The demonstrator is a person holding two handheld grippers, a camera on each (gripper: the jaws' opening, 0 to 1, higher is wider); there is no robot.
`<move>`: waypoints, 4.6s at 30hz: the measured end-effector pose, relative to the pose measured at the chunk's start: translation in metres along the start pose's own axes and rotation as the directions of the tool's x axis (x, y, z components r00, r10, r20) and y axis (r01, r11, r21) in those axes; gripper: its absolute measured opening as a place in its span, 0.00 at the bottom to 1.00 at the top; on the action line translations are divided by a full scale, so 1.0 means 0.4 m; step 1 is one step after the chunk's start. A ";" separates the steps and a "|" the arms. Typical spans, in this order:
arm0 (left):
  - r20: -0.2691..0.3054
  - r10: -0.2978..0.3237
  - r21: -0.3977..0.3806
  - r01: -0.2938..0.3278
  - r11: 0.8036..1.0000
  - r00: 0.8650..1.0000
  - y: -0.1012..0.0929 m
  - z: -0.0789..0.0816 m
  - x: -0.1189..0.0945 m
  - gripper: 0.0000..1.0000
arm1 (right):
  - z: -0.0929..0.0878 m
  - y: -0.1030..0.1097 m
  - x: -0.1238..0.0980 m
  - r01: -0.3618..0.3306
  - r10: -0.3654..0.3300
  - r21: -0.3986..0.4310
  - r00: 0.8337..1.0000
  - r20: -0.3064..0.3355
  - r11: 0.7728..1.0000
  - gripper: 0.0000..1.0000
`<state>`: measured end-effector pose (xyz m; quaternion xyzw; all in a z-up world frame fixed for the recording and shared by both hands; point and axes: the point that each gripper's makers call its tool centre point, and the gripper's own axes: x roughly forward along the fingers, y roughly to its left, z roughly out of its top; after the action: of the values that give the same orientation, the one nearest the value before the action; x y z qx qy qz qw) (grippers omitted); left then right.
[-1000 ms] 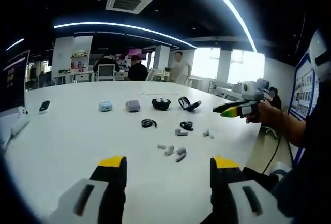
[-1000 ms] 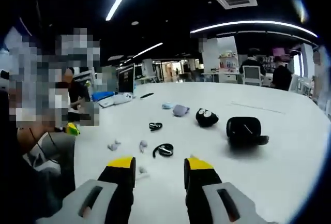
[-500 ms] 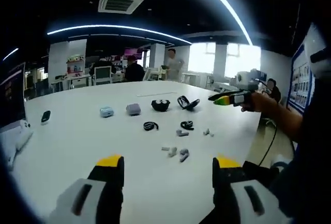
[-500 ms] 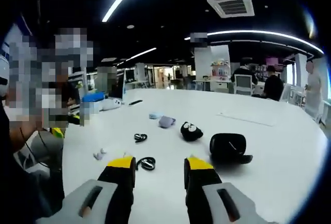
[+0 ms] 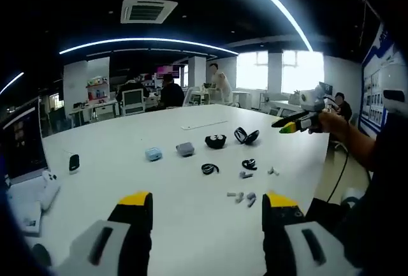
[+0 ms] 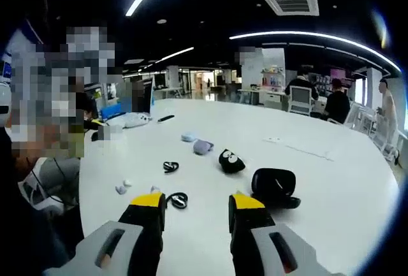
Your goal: Pick up the earbuds from the table and place the earbuds into the earbud case
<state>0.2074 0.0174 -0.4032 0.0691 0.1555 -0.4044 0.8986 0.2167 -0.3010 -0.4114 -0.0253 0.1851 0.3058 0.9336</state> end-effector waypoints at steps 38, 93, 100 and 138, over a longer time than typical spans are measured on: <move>0.023 -0.009 -0.164 0.013 0.986 1.000 -0.046 -0.135 -0.130 0.69 | 0.182 -0.062 0.501 -0.213 0.136 -0.192 0.927 -0.348 0.958 0.22; -0.014 0.053 -0.256 -0.055 0.965 0.998 -0.035 -0.229 -0.184 0.66 | 0.054 -0.077 0.742 -0.386 0.043 -0.366 0.734 -0.677 0.847 0.02; -0.004 0.030 -0.237 -0.030 0.971 1.000 -0.054 -0.207 -0.167 0.66 | 0.075 -0.063 0.691 -0.372 0.004 -0.448 0.773 -0.634 0.813 0.01; -0.027 -0.267 0.003 0.267 0.964 0.963 -0.293 -0.062 0.151 0.66 | 0.096 0.309 0.225 -0.211 0.002 -0.873 0.972 -0.234 0.439 0.01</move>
<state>0.1519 -0.0966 -0.4468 0.0555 0.1738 -0.5214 0.8336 0.2247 -0.1439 -0.4002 -0.5308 0.0897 0.4114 0.7355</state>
